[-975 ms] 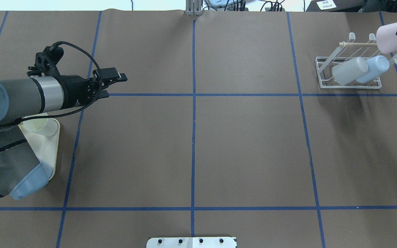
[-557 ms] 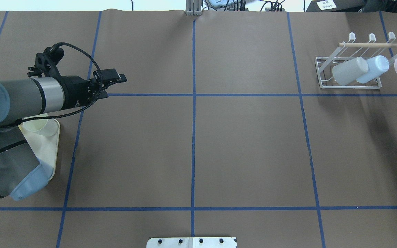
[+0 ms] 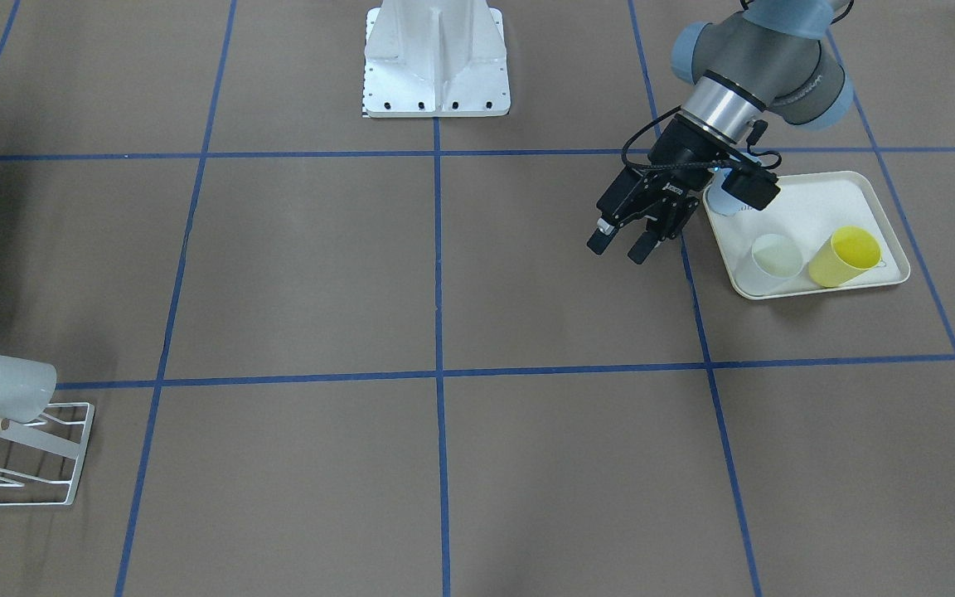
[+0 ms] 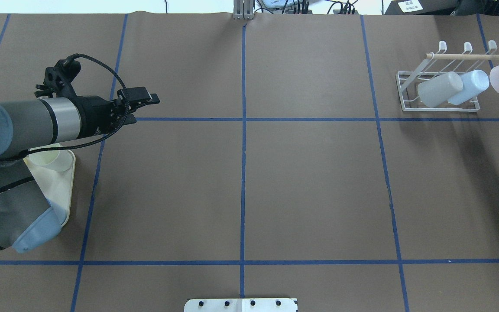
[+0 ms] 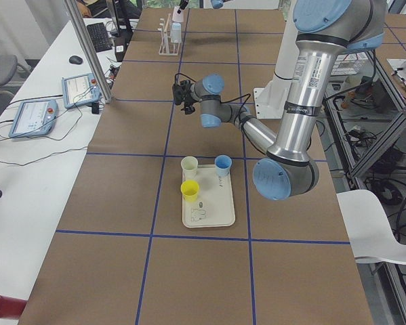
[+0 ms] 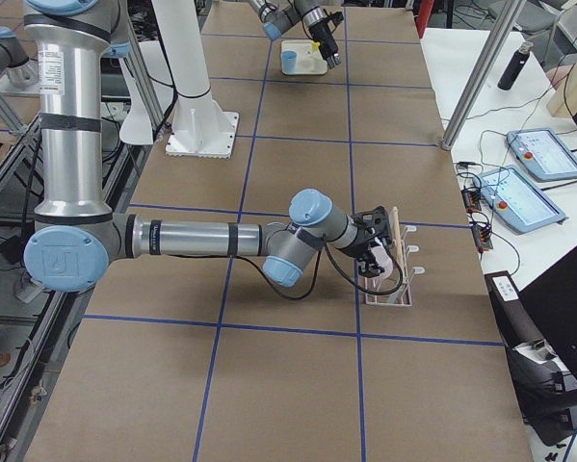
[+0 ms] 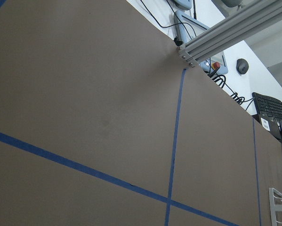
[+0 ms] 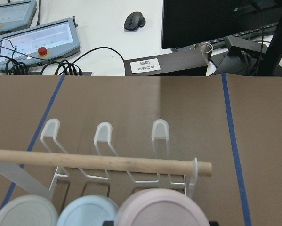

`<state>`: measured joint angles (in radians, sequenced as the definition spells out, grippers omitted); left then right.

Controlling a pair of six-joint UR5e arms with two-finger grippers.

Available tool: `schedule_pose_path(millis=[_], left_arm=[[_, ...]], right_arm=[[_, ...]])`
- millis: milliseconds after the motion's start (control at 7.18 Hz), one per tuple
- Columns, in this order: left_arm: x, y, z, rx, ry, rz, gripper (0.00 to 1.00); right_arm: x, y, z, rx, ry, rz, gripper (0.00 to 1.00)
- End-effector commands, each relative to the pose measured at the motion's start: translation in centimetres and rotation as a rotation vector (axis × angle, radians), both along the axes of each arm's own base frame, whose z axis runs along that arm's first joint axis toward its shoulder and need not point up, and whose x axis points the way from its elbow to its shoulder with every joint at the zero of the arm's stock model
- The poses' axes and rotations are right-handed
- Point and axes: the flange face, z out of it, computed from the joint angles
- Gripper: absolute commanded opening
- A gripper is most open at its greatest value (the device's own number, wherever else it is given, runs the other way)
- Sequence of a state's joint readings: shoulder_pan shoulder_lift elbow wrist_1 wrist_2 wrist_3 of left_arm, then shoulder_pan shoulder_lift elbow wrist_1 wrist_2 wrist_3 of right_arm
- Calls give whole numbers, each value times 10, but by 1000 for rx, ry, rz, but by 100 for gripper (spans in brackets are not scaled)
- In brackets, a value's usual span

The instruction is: Transfer IKEA cup to right arm and place on rack

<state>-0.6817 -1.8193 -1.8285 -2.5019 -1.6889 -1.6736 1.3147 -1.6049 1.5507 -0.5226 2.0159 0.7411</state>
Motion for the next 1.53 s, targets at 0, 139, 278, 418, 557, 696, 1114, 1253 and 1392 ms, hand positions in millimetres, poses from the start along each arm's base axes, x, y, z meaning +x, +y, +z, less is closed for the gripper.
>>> schedule_pose_path(millis=[0,139,278,418,557,696,1114,1253,1392], left_arm=[[0,0,0,0,0,1,100],[0,0,0,0,0,1,100],[0,0,-1,1,1,1,100],[0,0,-1,1,1,-1,100],[-3,-1,-2,3,4,-4,100],[-10,-7,0,8,-7,-19,100],[-92,-33,78,166,-377,-59,100],[-129,-39,116,219,-557,-42,100],[-149,-30,152,271,-699,21,100]], right_arm=[[0,-2,10,-14,5,1,16],[-1,-4,9,-16,5,1,24],[-3,-9,8,-16,5,0,54],[-6,-17,8,-17,2,1,75],[-7,-22,10,-16,5,-2,85],[-9,-28,5,-15,-2,1,91],[-13,-32,-13,6,-29,-20,97],[-18,-28,-15,0,-63,-74,97],[-20,-24,-22,-10,-102,-93,98]])
